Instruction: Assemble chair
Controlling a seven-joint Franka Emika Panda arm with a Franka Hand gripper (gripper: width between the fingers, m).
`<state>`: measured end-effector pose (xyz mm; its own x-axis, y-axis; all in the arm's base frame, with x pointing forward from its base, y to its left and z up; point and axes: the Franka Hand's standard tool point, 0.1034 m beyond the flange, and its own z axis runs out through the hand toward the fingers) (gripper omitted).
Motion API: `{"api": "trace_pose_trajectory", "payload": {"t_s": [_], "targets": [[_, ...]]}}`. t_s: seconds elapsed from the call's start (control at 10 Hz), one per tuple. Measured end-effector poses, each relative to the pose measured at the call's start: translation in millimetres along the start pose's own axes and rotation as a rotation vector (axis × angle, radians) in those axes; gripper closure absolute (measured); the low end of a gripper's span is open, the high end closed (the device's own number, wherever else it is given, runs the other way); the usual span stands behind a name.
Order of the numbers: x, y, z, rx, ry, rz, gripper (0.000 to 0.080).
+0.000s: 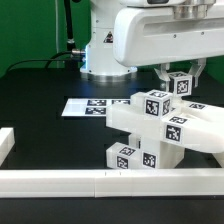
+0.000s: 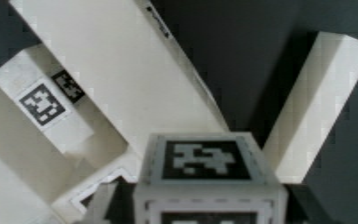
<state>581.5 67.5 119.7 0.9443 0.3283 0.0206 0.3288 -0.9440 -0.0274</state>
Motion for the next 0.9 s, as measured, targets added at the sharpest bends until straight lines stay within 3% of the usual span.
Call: {"api": "trace_pose_trajectory", "payload": {"t_s": [0.9], "targets": [[-1.1, 3.4, 7.5, -0.004, -0.001, 0.003, 0.0532]]}}
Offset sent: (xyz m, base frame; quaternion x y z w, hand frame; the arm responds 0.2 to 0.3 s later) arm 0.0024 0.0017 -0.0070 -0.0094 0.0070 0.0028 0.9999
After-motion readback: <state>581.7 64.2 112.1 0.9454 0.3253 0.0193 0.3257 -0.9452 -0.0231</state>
